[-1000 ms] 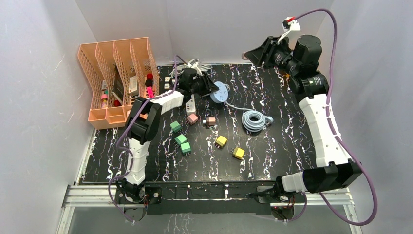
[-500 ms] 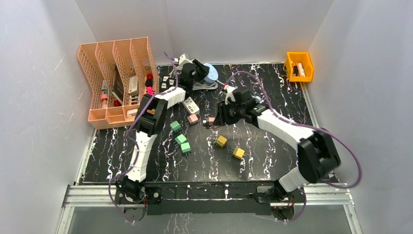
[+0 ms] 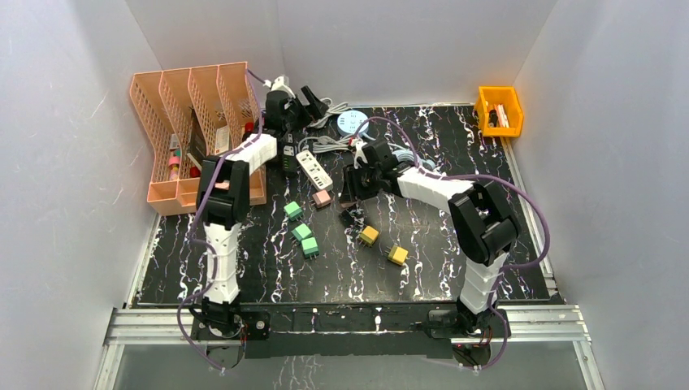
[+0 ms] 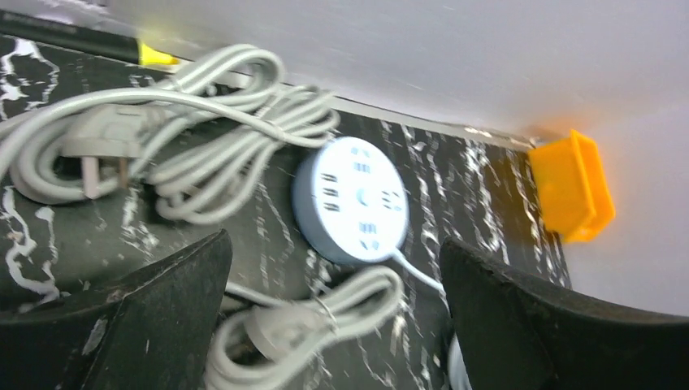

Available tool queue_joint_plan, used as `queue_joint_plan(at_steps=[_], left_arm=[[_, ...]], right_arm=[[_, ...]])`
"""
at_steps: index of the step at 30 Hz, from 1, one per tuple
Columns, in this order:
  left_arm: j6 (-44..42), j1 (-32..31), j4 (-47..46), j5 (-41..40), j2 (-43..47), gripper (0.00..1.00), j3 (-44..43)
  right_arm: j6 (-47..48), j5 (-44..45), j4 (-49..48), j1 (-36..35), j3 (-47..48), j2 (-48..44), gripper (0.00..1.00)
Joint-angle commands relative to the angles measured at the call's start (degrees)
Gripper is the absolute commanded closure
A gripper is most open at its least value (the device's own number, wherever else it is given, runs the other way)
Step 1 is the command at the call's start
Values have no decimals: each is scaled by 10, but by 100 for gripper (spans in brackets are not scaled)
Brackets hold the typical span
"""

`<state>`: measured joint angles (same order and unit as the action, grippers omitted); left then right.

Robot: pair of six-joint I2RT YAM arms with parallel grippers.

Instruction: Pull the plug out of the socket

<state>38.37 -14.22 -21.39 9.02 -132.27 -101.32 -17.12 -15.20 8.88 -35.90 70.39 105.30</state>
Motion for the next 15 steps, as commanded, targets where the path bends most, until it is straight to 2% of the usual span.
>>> queue_joint_plan(at_steps=[1, 4, 13, 14, 15], left_arm=[[-60, -16, -1, 38, 147, 2, 56], [-67, -15, -14, 35, 217, 2, 142], [-93, -15, -12, 47, 297, 2, 230], [-93, -15, -14, 48, 303, 2, 241], [-96, -15, -14, 49, 309, 2, 252]], right_arm=[[18, 20, -29, 5, 24, 18, 100], [30, 15, -31, 31, 34, 38, 100], [58, -39, -145, 38, -22, 10, 100], [60, -46, -146, 39, -19, 16, 99], [63, -56, -142, 39, -14, 22, 91]])
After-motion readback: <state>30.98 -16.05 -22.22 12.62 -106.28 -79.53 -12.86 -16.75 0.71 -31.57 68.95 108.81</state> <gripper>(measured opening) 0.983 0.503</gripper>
